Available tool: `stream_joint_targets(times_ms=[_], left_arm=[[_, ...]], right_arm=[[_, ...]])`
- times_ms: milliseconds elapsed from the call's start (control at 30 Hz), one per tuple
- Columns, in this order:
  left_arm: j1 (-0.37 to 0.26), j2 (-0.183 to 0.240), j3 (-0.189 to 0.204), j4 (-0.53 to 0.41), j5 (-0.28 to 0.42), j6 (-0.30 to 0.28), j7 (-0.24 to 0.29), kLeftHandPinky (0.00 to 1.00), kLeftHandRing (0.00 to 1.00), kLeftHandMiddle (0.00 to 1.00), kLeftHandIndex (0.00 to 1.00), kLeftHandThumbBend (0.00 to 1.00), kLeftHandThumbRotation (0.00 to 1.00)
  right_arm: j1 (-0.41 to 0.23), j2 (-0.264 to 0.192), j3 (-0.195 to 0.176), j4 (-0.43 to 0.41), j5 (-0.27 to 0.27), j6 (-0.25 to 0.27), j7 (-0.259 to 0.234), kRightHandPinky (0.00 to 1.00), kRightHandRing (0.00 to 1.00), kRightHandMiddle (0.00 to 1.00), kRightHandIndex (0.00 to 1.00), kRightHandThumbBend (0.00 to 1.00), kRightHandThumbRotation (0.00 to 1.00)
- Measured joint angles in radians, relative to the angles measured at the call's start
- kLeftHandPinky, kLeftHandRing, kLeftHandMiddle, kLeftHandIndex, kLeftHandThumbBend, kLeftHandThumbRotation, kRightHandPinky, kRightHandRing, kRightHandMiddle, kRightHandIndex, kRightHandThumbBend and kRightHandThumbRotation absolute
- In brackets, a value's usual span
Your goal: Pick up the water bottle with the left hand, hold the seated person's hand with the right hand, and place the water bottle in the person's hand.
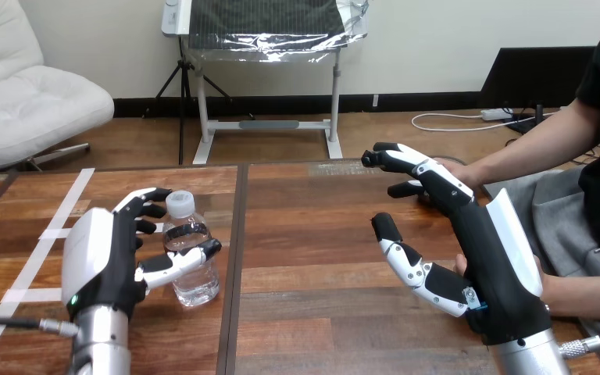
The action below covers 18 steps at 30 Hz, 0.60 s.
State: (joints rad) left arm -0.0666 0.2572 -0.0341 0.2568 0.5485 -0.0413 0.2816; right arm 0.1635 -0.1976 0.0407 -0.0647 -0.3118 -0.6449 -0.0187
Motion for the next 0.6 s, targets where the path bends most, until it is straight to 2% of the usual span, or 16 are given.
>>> stream_joint_targets(times_ms=[267,600], left_arm=[[-0.061,0.022,-0.021,0.046,0.017,0.048,-0.033,0.61,0.68,0.72,0.76,0.89,0.35],[-0.131,0.048,-0.055,0.127,0.038,0.052,-0.038,0.59,0.66,0.71,0.76,0.91,0.34]], right_arm=[[0.0,-0.001,0.0,0.0,0.0,0.001,0.008,0.7,0.81,0.86,0.77,0.27,0.12],[0.0,-0.001,0.0,0.0,0.0,0.001,0.008,0.7,0.82,0.85,0.76,0.27,0.11]])
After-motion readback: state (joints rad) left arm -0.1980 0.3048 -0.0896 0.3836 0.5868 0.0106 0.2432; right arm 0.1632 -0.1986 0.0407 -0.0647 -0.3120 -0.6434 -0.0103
